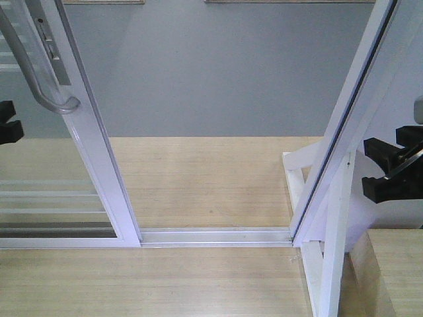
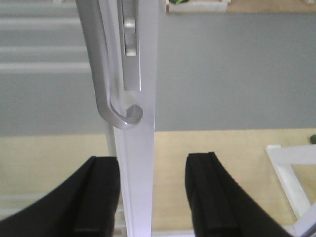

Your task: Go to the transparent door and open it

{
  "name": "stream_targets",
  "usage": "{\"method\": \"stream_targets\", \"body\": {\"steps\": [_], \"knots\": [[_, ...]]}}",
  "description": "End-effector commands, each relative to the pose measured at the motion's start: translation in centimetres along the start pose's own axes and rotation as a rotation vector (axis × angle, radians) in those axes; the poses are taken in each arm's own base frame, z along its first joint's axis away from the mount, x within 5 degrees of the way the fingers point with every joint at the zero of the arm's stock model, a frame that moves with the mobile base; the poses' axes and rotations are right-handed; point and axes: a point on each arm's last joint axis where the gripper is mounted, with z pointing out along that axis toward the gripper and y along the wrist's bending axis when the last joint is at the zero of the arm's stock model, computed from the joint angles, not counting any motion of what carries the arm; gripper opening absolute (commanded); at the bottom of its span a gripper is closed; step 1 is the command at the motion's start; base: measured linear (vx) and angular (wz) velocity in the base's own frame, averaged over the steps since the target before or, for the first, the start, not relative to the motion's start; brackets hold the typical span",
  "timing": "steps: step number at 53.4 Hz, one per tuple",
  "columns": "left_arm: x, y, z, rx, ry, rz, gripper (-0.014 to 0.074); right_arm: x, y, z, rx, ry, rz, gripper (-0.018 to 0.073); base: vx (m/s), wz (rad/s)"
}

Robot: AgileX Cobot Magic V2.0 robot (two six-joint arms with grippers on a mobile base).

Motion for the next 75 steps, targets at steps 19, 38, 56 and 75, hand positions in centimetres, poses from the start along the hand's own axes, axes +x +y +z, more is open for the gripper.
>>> {"method": "stream_targets", "body": {"steps": [19,38,56,75], "knots": [[-3.4,-0.2,-8.6,0.007,-0.388,-0.023,0.0428,-1.5,-0.2,-0.6,0.003,-0.103,-0.011,0.0347,0.0,0.0],[-2.9,-0.4,-8.9,0.025,-0.356,-0.039,0.0415,-1.5,-0.2,-0.6,0.003,-0.103,-0.011,0.0347,0.0,0.0],[-0.9,-0.3,-11.3,0.019,-0.358,-0.012,0.0041,-1.5,-0.2,-0.6,0.003,-0.103,-0.011,0.0347,0.0,0.0],[9.3,0.4,-10.7,-0.031,-0.54,0.027,-0.0008,-1.5,-0.2,-0.6,0.003,-0.103,-0.011,0.0347,0.0,0.0]]}}
